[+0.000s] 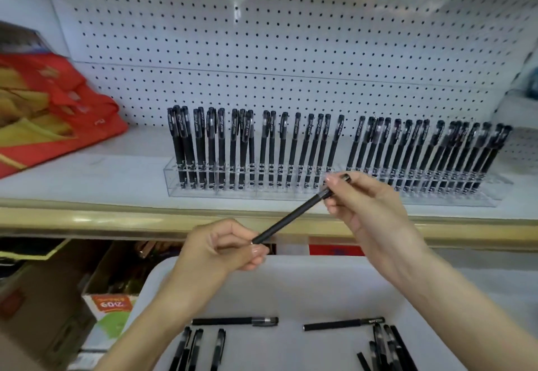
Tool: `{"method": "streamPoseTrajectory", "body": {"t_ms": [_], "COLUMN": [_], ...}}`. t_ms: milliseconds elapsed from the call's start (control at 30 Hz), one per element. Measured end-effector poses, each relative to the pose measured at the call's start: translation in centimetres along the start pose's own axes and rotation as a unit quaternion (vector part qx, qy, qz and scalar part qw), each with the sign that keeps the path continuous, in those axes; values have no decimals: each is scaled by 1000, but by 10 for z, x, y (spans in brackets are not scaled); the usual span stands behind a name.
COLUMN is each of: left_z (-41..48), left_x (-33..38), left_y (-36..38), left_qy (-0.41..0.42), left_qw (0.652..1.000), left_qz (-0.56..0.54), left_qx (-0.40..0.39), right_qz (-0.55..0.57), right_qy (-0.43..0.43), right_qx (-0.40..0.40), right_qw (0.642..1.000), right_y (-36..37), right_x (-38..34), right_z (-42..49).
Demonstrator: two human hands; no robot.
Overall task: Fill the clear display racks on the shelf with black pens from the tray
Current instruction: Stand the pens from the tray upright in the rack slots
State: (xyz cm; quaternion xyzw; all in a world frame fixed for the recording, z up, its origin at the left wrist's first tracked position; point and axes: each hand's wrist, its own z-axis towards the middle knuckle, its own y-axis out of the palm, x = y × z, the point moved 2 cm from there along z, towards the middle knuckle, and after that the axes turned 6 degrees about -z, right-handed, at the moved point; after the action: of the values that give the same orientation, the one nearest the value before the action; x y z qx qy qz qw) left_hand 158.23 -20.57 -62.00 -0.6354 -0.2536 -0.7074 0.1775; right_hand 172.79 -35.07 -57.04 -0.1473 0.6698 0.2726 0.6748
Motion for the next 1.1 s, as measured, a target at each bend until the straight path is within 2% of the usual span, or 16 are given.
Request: {"method": "streamPoseTrajectory", "body": {"t_ms": [100,200,300,333,367,433,467,600,700,867,967,1100], "left_z": [12,24,38,43,46,53,57,71,75,77,76,79], "left_x": [11,23,26,25,25,23,19,-6,-15,-14,-15,-15], "left_y": [6,7,1,-3,-7,-12,-14,-17,-18,-19,-22,-26], "left_qy": [29,66,124,157,198,259,271,251,256,261,266,272], "left_qw": [999,997,984,968,938,850,820,780,773,766,774,794], "left_qz": [-10,3,91,157,247,424,475,561,569,578,567,536], "left_qx": [35,50,91,116,143,173,169,120,112,105,95,85], "right_qz": [18,-25,-108,-132,-151,-179,-198,-270,-303,-312,-341,-421], "right_qy": [-53,-93,-175,-204,-227,-265,-284,-327,-333,-325,-316,-306], "right_qx": [-39,-67,-39,-23,-9,9,13,8,9,9,-27,-82], "right_qw": [998,993,978,970,962,948,938,905,893,893,885,850], "right_y": [20,38,51,54,58,63,66,78,84,85,85,86], "right_x": [-21,-42,-61,-66,-70,-75,-76,-62,-48,-36,-29,-22], "right_z": [16,33,47,51,56,67,72,86,94,106,109,114]}}
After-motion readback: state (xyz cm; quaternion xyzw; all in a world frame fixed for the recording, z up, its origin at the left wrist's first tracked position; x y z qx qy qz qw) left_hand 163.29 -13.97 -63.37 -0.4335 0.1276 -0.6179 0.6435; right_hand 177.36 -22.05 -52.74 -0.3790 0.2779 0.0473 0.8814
